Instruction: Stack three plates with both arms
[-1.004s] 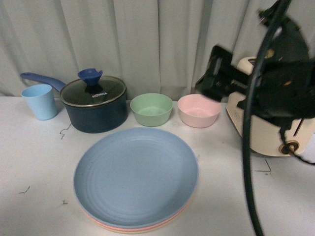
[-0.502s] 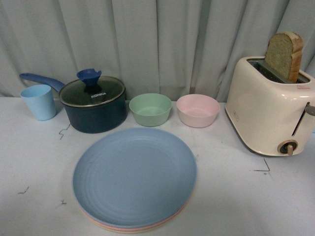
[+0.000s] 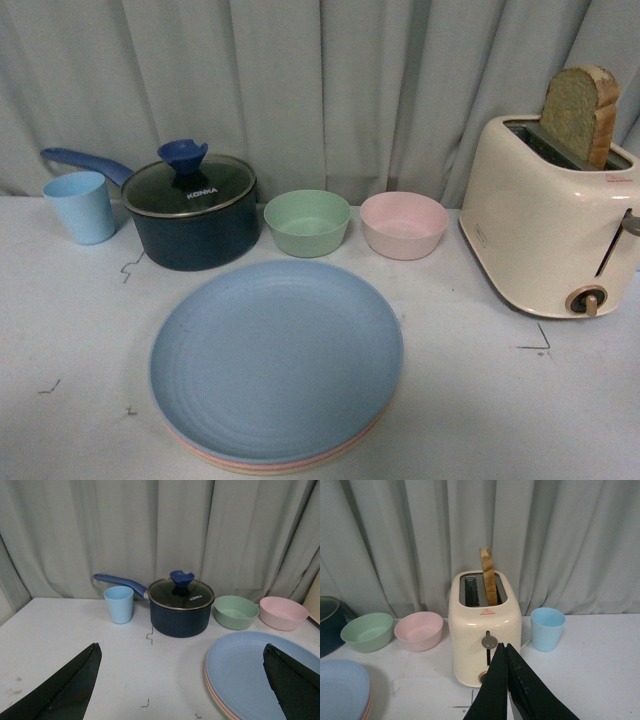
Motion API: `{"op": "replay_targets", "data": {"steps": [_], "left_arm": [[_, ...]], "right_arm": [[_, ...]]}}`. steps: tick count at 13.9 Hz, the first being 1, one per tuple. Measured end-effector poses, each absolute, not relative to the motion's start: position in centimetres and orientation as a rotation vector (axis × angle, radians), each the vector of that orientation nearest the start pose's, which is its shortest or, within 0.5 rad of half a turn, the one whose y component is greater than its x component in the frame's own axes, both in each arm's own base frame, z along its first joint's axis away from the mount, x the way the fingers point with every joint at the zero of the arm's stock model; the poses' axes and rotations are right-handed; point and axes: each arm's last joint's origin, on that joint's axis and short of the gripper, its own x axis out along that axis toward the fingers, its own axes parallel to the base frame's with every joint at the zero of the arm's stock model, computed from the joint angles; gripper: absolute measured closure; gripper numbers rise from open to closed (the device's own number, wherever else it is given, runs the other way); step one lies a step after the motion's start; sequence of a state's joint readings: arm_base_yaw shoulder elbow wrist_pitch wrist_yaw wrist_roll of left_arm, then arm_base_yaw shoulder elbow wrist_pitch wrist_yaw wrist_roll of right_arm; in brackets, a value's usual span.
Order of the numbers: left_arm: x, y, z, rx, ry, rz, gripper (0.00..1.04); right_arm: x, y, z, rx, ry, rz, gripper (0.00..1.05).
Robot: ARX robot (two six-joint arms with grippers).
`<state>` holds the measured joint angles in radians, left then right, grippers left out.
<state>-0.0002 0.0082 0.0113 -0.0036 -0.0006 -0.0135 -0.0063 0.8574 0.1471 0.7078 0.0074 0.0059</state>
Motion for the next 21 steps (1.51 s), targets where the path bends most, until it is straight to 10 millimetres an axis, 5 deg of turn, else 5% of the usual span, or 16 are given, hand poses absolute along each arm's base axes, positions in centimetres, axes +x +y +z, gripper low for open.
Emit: {"op": "replay_targets", "data": {"steps": [9,21], "left_arm": [[9.8,0.0,16.6,-0.014,0.000,0.000,0.07],[9.8,0.0,16.6,-0.014,0.000,0.000,0.07]], "right_arm": [[13.3,0.0,16.6,0.006,0.014,-0.003,1.03],[10.9,0.0,17.0,0.006,-0.012,-0.003,1.03]]}}
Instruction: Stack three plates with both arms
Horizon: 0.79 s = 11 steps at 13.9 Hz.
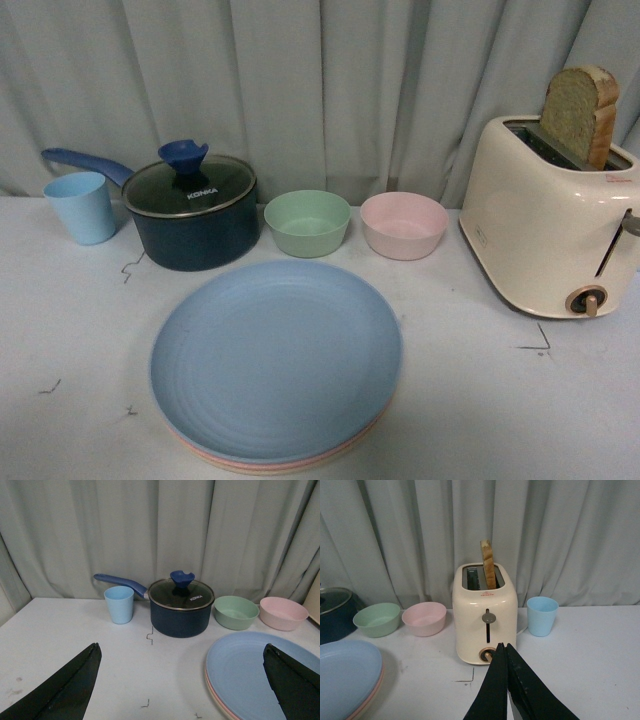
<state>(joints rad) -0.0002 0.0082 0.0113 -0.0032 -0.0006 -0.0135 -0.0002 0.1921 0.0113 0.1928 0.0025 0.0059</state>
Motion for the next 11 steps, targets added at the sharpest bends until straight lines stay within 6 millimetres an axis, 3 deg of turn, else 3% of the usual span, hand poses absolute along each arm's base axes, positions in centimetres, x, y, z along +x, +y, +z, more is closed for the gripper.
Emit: {"op": "replay_targets", "data": {"steps": [6,8,11], "left_arm": [[9.8,0.0,16.6,-0.014,0.000,0.000,0.07],[9.8,0.0,16.6,-0.014,0.000,0.000,0.07],[9.8,0.0,16.6,-0.014,0.000,0.000,0.07]], "right_arm": [[9.7,0.0,16.7,0.006,-0.004,-0.001,1.03],[9.7,0.0,16.7,0.005,-0.004,-0.001,0.80],[9.7,0.0,16.7,0.005,-0.004,0.000,0.39]]}}
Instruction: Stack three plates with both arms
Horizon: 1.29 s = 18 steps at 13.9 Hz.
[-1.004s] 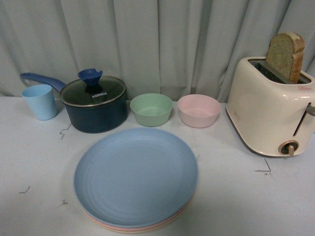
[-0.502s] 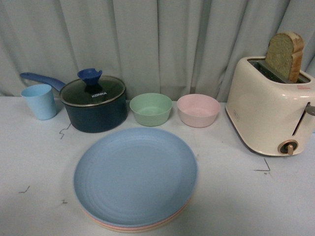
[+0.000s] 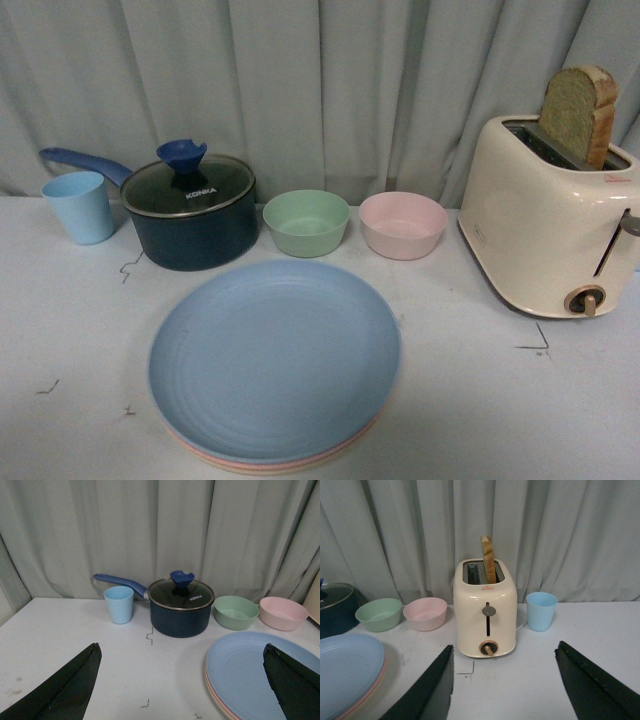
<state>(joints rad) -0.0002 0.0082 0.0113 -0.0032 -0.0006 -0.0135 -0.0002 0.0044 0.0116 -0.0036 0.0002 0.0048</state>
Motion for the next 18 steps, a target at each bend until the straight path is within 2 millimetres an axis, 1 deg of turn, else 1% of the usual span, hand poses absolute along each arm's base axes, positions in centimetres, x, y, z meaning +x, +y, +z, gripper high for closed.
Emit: {"op": "replay_targets", "data": {"steps": [1,2,3,4,18], "left_arm": [[9.75,0.00,16.64,-0.014,0.000,0.000,0.07],[9.75,0.00,16.64,-0.014,0.000,0.000,0.07],[9.75,0.00,16.64,-0.014,0.000,0.000,0.07],[9.75,0.00,16.64,-0.014,0.000,0.000,0.07],[9.75,0.00,16.64,-0.014,0.000,0.000,0.07]], "right_arm": [[9.73,0.00,16.68,0.005,-0.004,0.000,0.29],[9.73,0.00,16.68,0.005,-0.004,0.000,0.15],[9.73,0.00,16.68,0.005,-0.004,0.000,0.04],[9.73,0.00,16.68,0.005,-0.004,0.000,0.07],[9.73,0.00,16.68,0.005,-0.004,0.000,0.06]]}}
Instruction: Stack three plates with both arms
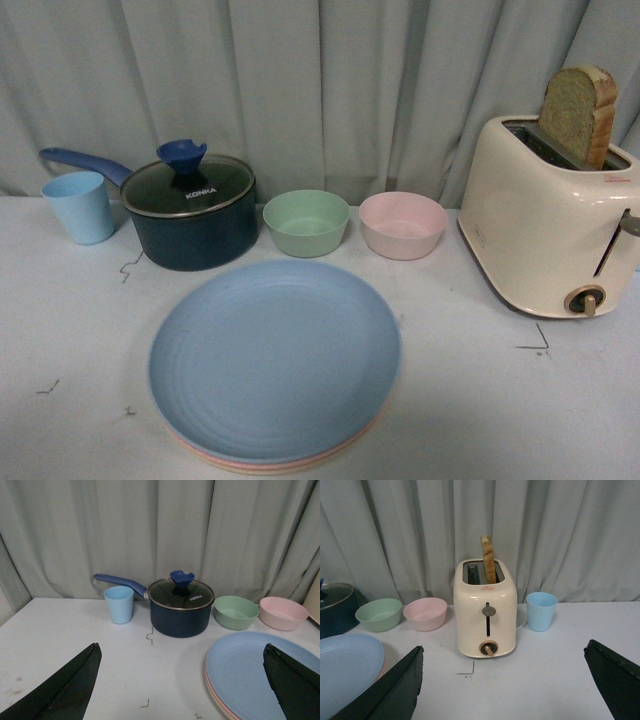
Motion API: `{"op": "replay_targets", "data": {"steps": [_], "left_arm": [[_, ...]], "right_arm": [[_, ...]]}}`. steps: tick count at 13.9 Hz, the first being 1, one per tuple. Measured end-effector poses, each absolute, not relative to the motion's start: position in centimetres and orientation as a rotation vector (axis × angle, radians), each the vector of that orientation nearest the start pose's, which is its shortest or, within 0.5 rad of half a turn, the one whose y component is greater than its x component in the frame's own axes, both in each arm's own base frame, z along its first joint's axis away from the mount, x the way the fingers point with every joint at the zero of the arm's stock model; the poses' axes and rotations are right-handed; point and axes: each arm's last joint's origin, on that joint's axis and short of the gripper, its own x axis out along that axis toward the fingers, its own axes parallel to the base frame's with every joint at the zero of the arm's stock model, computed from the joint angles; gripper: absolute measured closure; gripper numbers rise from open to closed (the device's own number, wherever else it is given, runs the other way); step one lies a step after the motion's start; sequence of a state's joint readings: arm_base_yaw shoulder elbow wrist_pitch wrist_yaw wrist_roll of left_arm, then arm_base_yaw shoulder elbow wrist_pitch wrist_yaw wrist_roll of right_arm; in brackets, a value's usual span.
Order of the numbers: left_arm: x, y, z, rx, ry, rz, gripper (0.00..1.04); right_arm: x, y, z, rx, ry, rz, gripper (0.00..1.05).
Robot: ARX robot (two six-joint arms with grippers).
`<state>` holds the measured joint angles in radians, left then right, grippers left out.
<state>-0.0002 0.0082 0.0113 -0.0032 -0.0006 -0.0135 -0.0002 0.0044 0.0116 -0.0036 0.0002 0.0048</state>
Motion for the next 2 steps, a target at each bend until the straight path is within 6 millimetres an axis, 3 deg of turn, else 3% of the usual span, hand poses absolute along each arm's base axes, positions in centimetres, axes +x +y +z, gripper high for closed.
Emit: {"op": "replay_targets", "data": {"steps": [2], "left_arm": [[9.75,0.00,16.64,-0.014,0.000,0.000,0.07]], "right_arm": [[9.73,0.00,16.68,0.005,-0.004,0.000,0.06]]}}
